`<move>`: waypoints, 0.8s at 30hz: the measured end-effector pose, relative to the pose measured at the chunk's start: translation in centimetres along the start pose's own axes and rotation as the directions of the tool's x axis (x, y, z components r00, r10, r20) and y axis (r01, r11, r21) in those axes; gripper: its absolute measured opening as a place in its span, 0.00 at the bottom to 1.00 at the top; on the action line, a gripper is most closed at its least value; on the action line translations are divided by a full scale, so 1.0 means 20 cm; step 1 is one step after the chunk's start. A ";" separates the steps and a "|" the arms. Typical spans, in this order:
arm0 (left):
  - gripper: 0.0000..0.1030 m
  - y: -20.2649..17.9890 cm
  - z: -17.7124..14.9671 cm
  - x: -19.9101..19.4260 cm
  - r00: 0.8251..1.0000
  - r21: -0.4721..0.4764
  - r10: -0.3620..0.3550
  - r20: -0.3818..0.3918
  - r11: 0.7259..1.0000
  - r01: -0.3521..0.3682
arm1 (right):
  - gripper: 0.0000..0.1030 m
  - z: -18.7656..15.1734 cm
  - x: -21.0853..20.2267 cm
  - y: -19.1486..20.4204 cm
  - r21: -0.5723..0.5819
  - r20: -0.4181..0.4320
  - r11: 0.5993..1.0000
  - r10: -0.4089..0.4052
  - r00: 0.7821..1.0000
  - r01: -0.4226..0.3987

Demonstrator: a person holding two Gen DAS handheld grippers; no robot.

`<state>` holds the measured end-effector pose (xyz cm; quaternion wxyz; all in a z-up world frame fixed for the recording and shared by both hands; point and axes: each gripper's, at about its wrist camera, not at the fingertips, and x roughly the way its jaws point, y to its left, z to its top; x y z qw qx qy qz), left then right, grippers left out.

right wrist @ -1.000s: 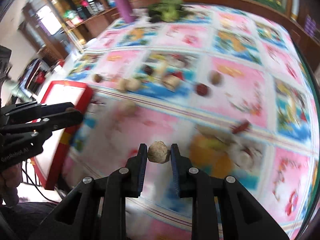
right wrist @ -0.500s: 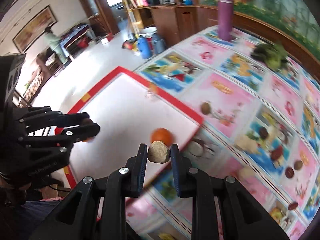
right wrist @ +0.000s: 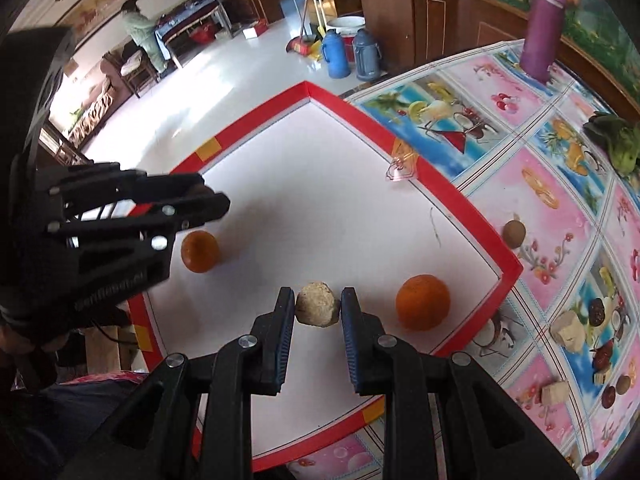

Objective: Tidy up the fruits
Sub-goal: 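Carry the bun and chestnut to the white tray and open both tools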

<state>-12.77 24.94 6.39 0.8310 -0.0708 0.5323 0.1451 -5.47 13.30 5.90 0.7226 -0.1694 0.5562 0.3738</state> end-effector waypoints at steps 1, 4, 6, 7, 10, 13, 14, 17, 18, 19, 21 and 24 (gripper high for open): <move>0.28 0.01 0.01 0.01 1.000 -0.004 0.003 0.001 1.000 -0.003 | 0.22 0.00 0.01 0.01 -0.009 -0.007 1.000 -0.004 1.000 0.004; 0.28 0.01 0.03 0.05 1.000 -0.007 0.019 -0.006 1.000 -0.019 | 0.22 0.00 0.03 0.03 -0.034 -0.015 0.999 -0.019 1.000 0.019; 0.28 0.01 0.05 0.08 1.000 -0.009 0.028 -0.010 1.000 -0.028 | 0.22 0.01 0.03 0.05 -0.044 -0.017 0.999 -0.033 0.999 0.033; 0.28 0.00 0.06 0.09 0.999 -0.004 0.034 -0.007 0.999 -0.034 | 0.22 0.02 0.04 0.05 -0.044 -0.015 0.998 -0.041 0.999 0.040; 0.28 -0.02 0.07 0.12 0.999 0.004 0.047 -0.014 0.999 -0.047 | 0.22 0.04 0.06 0.04 -0.035 -0.011 0.997 -0.070 0.997 0.070; 0.28 -0.03 0.07 0.14 0.998 0.003 0.057 -0.013 0.998 -0.057 | 0.22 0.07 0.09 0.01 0.007 -0.022 0.997 -0.073 0.997 0.073; 0.28 -0.03 0.07 0.14 0.998 0.004 0.060 -0.015 0.998 -0.060 | 0.22 0.07 0.10 0.00 0.017 -0.028 0.997 -0.077 0.997 0.077; 0.28 -0.03 0.06 0.15 0.998 0.001 0.065 -0.017 0.998 -0.065 | 0.22 0.07 0.14 -0.01 0.036 -0.050 0.995 -0.096 0.994 0.098; 0.28 -0.02 0.05 0.16 0.997 -0.001 0.067 -0.023 0.998 -0.067 | 0.22 0.07 0.16 -0.02 0.042 -0.061 0.994 -0.099 0.993 0.101; 0.28 -0.03 0.05 0.17 0.997 -0.001 0.069 -0.028 0.998 -0.069 | 0.22 0.07 0.16 -0.01 0.045 -0.061 0.993 -0.102 0.993 0.105; 0.28 -0.02 0.05 0.19 0.996 0.000 0.074 -0.040 0.997 -0.074 | 0.22 0.07 0.16 -0.01 0.046 -0.061 0.993 -0.109 0.992 0.112; 0.28 -0.02 0.04 0.22 0.995 -0.001 0.079 -0.054 0.997 -0.079 | 0.22 0.06 0.16 -0.01 0.061 -0.073 0.990 -0.119 0.990 0.123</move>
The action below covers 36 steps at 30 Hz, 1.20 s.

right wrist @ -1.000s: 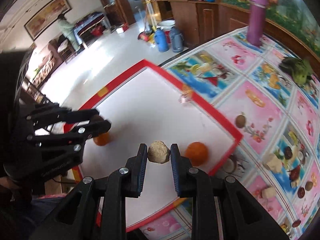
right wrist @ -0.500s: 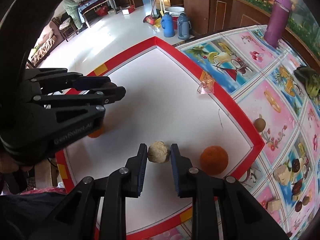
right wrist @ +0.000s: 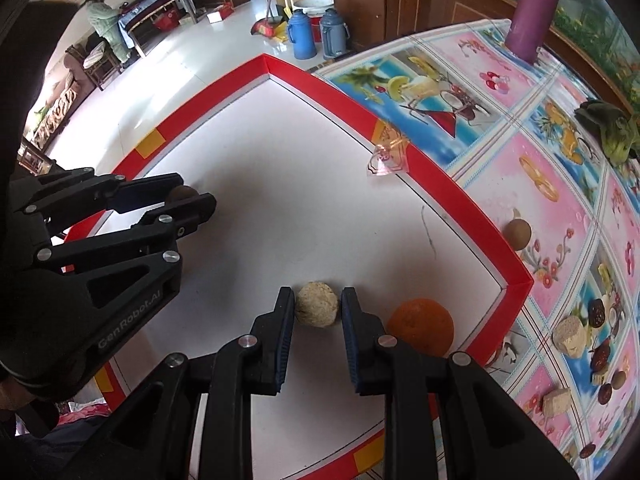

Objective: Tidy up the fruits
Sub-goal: 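Carry the bun and chestnut to the white tray and open both tools, then move both open tools back over the tablecloth fruits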

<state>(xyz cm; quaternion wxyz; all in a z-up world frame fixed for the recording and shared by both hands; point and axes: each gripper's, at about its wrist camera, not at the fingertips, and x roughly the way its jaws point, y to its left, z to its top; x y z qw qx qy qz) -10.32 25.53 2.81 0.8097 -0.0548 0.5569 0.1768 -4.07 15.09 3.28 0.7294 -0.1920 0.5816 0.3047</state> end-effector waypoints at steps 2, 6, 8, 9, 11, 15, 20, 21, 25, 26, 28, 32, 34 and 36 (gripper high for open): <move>0.28 0.00 0.00 -0.01 1.000 0.004 0.001 0.003 1.000 -0.001 | 0.22 0.00 -0.01 0.00 0.002 0.002 1.000 0.001 1.000 -0.001; 0.29 -0.01 0.02 -0.10 0.999 0.019 0.014 0.044 1.000 -0.015 | 0.24 -0.01 -0.09 0.00 -0.014 0.049 1.000 -0.009 0.999 0.010; 0.38 -0.02 0.04 -0.18 0.996 0.030 0.029 0.083 0.999 -0.032 | 0.24 -0.02 -0.17 -0.01 -0.013 0.105 1.000 -0.005 0.995 0.006; 0.42 -0.02 0.05 -0.24 0.993 0.032 0.034 0.112 0.999 -0.038 | 0.25 -0.03 -0.19 -0.02 -0.010 0.126 1.000 -0.006 0.992 0.007; 0.50 -0.03 0.07 -0.32 0.987 0.031 0.045 0.154 0.998 -0.050 | 0.25 -0.05 -0.27 -0.05 0.010 0.170 1.000 -0.014 0.985 0.013; 0.57 -0.07 0.12 -0.52 0.967 0.033 0.043 0.249 0.998 -0.053 | 0.25 -0.07 -0.38 -0.12 0.039 0.232 0.999 -0.035 0.972 0.027; 0.67 -0.15 0.17 -0.68 0.953 0.020 0.030 0.302 0.999 -0.038 | 0.26 -0.09 -0.51 -0.23 0.088 0.297 0.995 -0.066 0.953 0.041; 0.72 -0.17 0.18 -0.72 0.950 0.013 0.025 0.311 0.999 -0.030 | 0.26 -0.09 -0.53 -0.25 0.099 0.310 0.994 -0.075 0.948 0.046; 0.86 -0.24 0.20 -0.79 0.943 -0.014 0.004 0.334 1.000 0.000 | 0.26 -0.13 -0.61 -0.32 0.141 0.339 0.988 -0.114 0.934 0.069; 0.87 -0.26 0.20 -0.81 0.941 -0.026 0.000 0.337 1.000 0.009 | 0.26 -0.14 -0.62 -0.34 0.152 0.341 0.986 -0.120 0.932 0.072; 0.89 -0.29 0.21 -0.83 0.939 -0.041 -0.006 0.343 0.999 0.022 | 0.26 -0.17 -0.65 -0.38 0.177 0.347 0.981 -0.140 0.927 0.082; 0.93 -0.38 0.20 -0.86 0.940 -0.055 0.001 0.340 0.998 0.019 | 0.26 -0.24 -0.71 -0.46 0.227 0.359 0.970 -0.170 0.918 0.091; 0.93 -0.43 0.20 -0.86 0.944 -0.046 0.005 0.330 0.999 0.011 | 0.26 -0.28 -0.74 -0.49 0.251 0.362 0.963 -0.187 0.913 0.097; 0.93 -0.47 0.19 -0.85 0.949 -0.029 -0.005 0.315 0.999 0.015 | 0.26 -0.30 -0.75 -0.53 0.271 0.364 0.957 -0.199 0.910 0.101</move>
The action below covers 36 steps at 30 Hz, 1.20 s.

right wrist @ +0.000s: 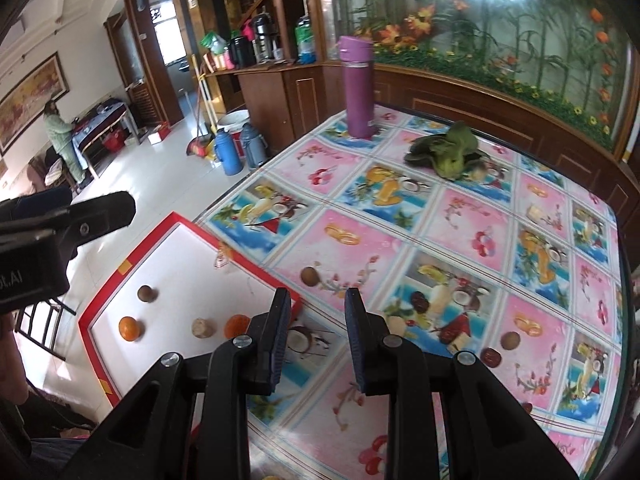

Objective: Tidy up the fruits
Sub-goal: 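Move both open tools back over the tablecloth fruits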

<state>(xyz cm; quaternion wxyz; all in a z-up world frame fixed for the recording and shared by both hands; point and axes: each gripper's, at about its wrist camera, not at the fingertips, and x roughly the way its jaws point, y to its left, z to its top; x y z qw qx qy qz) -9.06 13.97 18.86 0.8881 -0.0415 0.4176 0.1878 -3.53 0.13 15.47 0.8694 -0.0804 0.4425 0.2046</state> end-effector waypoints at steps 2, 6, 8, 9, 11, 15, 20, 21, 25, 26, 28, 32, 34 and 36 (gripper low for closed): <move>0.93 -0.03 -0.01 0.00 1.000 0.015 -0.005 -0.005 1.000 0.005 | 0.26 -0.01 -0.01 -0.04 0.022 0.004 1.000 -0.010 1.000 0.010; 0.93 -0.09 -0.01 -0.03 1.000 0.050 -0.010 0.009 0.999 0.009 | 0.26 -0.04 -0.03 -0.10 0.058 0.005 0.998 -0.017 1.000 0.017; 0.93 -0.11 -0.01 -0.04 1.000 0.061 -0.012 0.017 0.998 0.011 | 0.26 -0.04 -0.03 -0.12 0.063 0.007 0.998 -0.022 1.000 0.022; 0.93 -0.12 -0.01 -0.04 1.000 0.065 -0.015 0.018 0.998 0.014 | 0.26 -0.04 -0.04 -0.13 0.066 0.009 0.998 -0.024 1.000 0.024; 0.93 -0.15 -0.01 -0.05 1.000 0.075 -0.016 0.021 0.997 0.015 | 0.26 -0.05 -0.04 -0.15 0.073 0.008 0.997 -0.026 1.000 0.025; 0.93 -0.18 -0.01 -0.05 1.000 0.090 -0.021 0.020 0.996 0.019 | 0.26 -0.06 -0.05 -0.18 0.087 0.007 0.996 -0.029 1.000 0.028; 0.93 -0.22 -0.01 -0.05 1.000 0.113 -0.023 0.021 0.993 0.021 | 0.26 -0.09 -0.07 -0.23 0.114 0.003 0.993 -0.037 0.999 0.036; 0.93 -0.23 -0.01 -0.05 0.999 0.116 -0.025 0.023 0.993 0.022 | 0.26 -0.09 -0.07 -0.24 0.119 0.002 0.992 -0.039 0.999 0.038; 0.93 -0.26 -0.01 -0.07 0.999 0.133 -0.032 0.032 0.991 0.027 | 0.26 -0.11 -0.08 -0.27 0.136 0.000 0.990 -0.046 0.999 0.046; 0.93 -0.27 -0.01 -0.07 0.999 0.136 -0.034 0.033 0.990 0.029 | 0.26 -0.11 -0.09 -0.28 0.140 0.000 0.989 -0.050 0.999 0.049; 0.93 -0.29 -0.01 -0.07 0.999 0.145 -0.040 0.033 0.989 0.035 | 0.26 -0.12 -0.09 -0.30 0.147 -0.001 0.988 -0.054 0.999 0.053; 0.93 -0.31 -0.01 -0.08 0.998 0.157 -0.048 0.036 0.987 0.042 | 0.26 -0.13 -0.11 -0.33 0.166 -0.002 0.984 -0.060 0.998 0.059; 0.93 -0.33 -0.01 -0.07 0.998 0.162 -0.053 0.032 0.986 0.047 | 0.26 -0.14 -0.11 -0.35 0.173 -0.005 0.983 -0.063 0.998 0.063; 0.93 -0.34 -0.01 -0.07 0.998 0.166 -0.055 0.029 0.985 0.050 | 0.26 -0.15 -0.11 -0.37 0.180 -0.007 0.982 -0.064 0.998 0.064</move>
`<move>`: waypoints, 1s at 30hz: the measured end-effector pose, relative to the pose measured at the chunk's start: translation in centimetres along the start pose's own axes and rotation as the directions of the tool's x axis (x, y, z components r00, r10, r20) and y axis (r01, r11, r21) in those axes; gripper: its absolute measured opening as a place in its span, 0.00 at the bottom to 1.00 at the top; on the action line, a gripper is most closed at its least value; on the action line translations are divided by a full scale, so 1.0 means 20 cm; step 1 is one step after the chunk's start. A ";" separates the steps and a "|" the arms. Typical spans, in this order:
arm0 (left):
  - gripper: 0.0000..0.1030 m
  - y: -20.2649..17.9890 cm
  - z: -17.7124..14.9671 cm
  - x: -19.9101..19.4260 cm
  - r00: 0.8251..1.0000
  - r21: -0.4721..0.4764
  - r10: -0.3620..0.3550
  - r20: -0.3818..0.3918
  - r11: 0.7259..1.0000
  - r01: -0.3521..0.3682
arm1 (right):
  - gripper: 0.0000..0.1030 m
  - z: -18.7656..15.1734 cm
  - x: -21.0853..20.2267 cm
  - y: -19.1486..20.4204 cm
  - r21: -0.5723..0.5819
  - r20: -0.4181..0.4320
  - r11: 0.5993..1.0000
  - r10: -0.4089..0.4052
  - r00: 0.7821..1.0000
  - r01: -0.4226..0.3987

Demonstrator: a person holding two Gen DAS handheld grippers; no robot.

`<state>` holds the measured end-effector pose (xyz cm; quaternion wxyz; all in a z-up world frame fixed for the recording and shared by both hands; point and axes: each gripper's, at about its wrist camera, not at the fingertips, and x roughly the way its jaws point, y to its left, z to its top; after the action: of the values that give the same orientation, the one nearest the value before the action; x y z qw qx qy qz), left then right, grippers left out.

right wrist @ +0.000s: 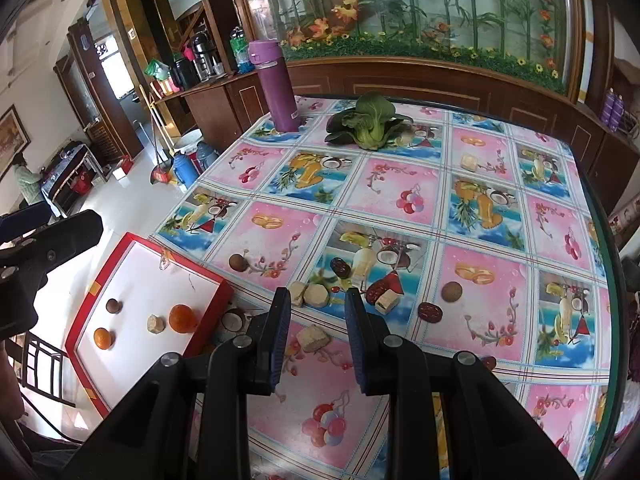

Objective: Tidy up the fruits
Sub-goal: 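Move both open tools back over the tablecloth fruits, then grasp a red date with the right tool while the left tool grasps bread pieces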

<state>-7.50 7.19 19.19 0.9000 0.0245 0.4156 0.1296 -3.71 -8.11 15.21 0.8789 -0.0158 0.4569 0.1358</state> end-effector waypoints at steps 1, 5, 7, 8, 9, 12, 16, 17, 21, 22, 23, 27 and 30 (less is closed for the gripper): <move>0.93 -0.01 0.00 0.01 1.000 0.003 -0.002 -0.003 1.000 0.002 | 0.26 0.00 0.00 -0.01 0.004 -0.002 1.000 -0.002 1.000 0.002; 0.93 -0.05 0.01 0.03 1.000 0.018 -0.014 -0.013 1.000 0.015 | 0.26 -0.01 0.00 -0.06 0.021 -0.007 1.000 -0.016 1.000 0.017; 0.93 -0.07 0.00 0.05 1.000 0.026 -0.021 -0.022 0.999 0.022 | 0.26 -0.02 0.00 -0.09 0.033 -0.008 0.999 -0.024 1.000 0.024; 0.93 -0.09 0.00 0.06 0.999 0.031 -0.026 -0.029 0.999 0.027 | 0.26 -0.04 -0.01 -0.12 0.042 -0.010 0.999 -0.031 0.999 0.031; 0.93 -0.10 0.00 0.07 0.999 0.037 -0.032 -0.037 0.999 0.033 | 0.26 -0.05 -0.01 -0.15 0.051 -0.013 0.998 -0.037 0.999 0.038; 0.93 -0.15 -0.01 0.14 0.996 0.056 -0.056 -0.063 0.997 0.059 | 0.26 -0.11 -0.03 -0.27 0.099 -0.027 0.992 -0.069 0.997 0.072; 0.93 -0.23 -0.07 0.30 0.985 0.094 -0.110 -0.130 0.988 0.123 | 0.27 -0.25 -0.05 -0.52 0.191 -0.091 0.967 -0.152 0.984 0.167; 0.93 -0.24 -0.08 0.32 0.983 0.101 -0.113 -0.141 0.987 0.128 | 0.27 -0.27 -0.05 -0.57 0.212 -0.103 0.960 -0.164 0.981 0.183; 0.93 -0.33 -0.13 0.45 0.970 0.154 -0.152 -0.189 0.971 0.182 | 0.27 -0.36 -0.04 -0.72 0.265 -0.153 0.936 -0.196 0.969 0.231; 0.93 -0.34 -0.14 0.47 0.968 0.168 -0.154 -0.197 0.968 0.188 | 0.27 -0.37 -0.03 -0.75 0.277 -0.164 0.931 -0.198 0.966 0.238; 0.93 -0.36 -0.15 0.49 0.965 0.184 -0.164 -0.203 0.962 0.202 | 0.27 -0.37 -0.02 -0.76 0.287 -0.172 0.928 -0.195 0.966 0.239; 0.93 -0.38 -0.15 0.58 0.951 0.208 -0.189 -0.246 0.948 0.243 | 0.27 -0.37 0.03 -0.79 0.301 -0.191 0.933 -0.143 0.971 0.197; 0.93 -0.36 -0.13 0.63 0.947 0.196 -0.200 -0.253 0.948 0.252 | 0.27 -0.33 0.09 -0.80 0.315 -0.196 0.936 -0.095 0.976 0.154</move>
<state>-0.08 3.29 7.09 0.8461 0.0633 0.5288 -0.0210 -4.04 -24.03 8.34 0.8318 0.0900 0.5478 -0.0002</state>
